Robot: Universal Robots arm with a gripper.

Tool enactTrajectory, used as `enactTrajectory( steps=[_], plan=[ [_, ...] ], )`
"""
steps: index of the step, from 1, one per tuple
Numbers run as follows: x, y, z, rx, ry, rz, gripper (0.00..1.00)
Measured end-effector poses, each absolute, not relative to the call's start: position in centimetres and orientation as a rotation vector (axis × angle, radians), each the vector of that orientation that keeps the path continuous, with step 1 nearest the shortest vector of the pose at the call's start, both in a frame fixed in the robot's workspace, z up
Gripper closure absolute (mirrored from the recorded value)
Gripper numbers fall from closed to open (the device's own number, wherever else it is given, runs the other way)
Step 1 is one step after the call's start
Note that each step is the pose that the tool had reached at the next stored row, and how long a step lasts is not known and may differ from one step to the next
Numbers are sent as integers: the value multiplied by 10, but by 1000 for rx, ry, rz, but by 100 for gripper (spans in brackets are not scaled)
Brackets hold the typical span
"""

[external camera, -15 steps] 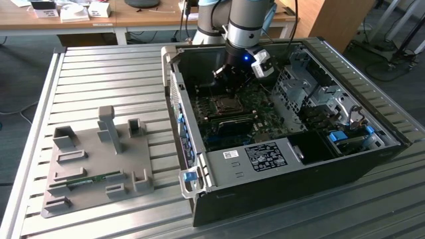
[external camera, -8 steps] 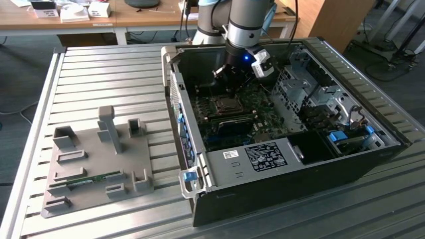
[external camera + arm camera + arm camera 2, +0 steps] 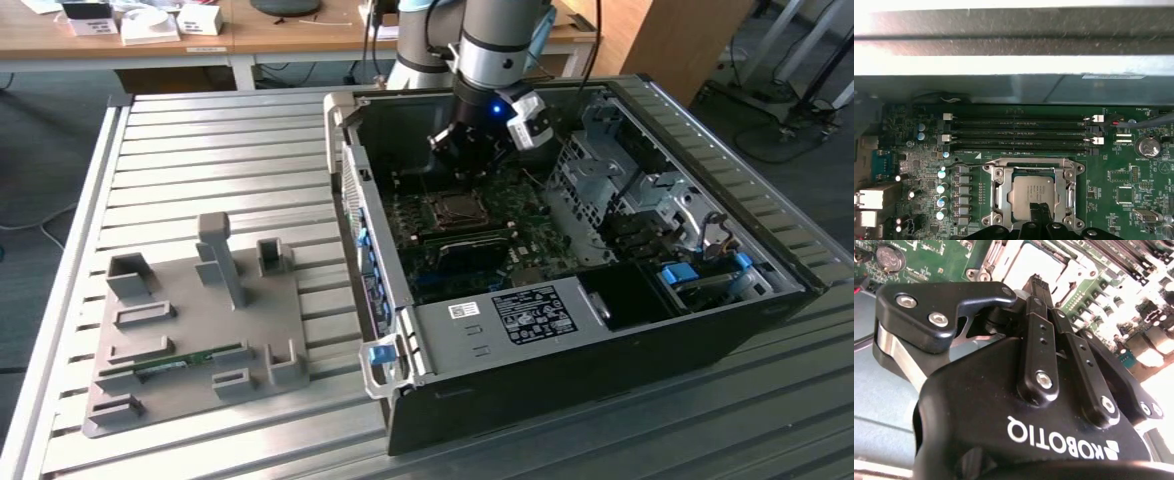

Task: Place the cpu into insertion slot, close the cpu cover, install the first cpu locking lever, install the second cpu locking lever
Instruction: 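Install the first cpu locking lever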

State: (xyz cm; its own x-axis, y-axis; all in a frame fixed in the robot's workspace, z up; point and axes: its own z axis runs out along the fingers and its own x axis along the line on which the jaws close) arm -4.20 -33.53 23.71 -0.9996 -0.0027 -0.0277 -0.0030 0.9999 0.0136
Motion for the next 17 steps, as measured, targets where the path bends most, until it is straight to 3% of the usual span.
enactTrajectory(
  steps=[17],
  plan=[
    [-42, -335, 244, -5, 3114, 21, 89]
  ],
)
